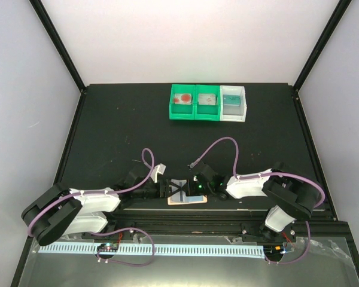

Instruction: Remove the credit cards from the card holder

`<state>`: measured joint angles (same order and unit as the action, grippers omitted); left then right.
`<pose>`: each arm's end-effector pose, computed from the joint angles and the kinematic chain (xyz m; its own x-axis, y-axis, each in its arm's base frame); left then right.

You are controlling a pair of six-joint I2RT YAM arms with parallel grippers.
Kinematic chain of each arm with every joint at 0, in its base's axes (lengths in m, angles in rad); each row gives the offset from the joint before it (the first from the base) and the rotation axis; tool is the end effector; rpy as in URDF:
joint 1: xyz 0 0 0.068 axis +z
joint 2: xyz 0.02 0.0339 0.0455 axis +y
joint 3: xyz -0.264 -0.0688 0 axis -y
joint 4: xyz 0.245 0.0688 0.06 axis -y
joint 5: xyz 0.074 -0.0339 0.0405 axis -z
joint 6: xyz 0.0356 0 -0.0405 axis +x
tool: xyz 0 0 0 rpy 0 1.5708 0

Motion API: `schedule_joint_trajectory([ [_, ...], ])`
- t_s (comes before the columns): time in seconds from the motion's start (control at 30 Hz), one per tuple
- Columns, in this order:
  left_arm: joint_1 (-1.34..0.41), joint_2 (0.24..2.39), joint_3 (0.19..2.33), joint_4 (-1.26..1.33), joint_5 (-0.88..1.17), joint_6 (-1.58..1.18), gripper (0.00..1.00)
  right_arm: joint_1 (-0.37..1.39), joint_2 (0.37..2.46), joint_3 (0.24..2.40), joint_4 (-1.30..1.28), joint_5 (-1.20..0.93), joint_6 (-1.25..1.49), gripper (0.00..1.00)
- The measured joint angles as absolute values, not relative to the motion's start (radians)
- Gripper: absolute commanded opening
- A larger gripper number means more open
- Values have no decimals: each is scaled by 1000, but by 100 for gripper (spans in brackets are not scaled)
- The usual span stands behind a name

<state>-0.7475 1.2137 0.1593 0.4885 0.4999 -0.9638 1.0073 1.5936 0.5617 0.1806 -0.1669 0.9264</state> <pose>0.1275 -0.1415 0.1210 -0.9581 -0.0948 -0.2704 0.1866 0.5096 -0.8399 0.1420 0.2358 0.1159 -0.9546 -0.0349 -0.2960 -0.2147 0.7692 0.6019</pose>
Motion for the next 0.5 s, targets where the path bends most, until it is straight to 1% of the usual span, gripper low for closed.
schedule_joint_trajectory([
  [0.17, -748, 1225, 160, 488, 500, -970, 28, 1007, 1592, 543, 219, -171, 926, 2],
  [0.3, -748, 1246, 169, 477, 500, -959, 18, 1007, 1586, 530, 237, -171, 926, 2],
  [0.33, -748, 1246, 173, 470, 500, -956, 15, 1007, 1585, 530, 237, -170, 925, 3],
  [0.43, -748, 1246, 191, 434, 495, -938, 3, 1007, 1576, 530, 217, -167, 918, 13],
  [0.5, -748, 1245, 206, 399, 485, -925, 2, 1007, 1557, 533, 184, -160, 909, 18],
])
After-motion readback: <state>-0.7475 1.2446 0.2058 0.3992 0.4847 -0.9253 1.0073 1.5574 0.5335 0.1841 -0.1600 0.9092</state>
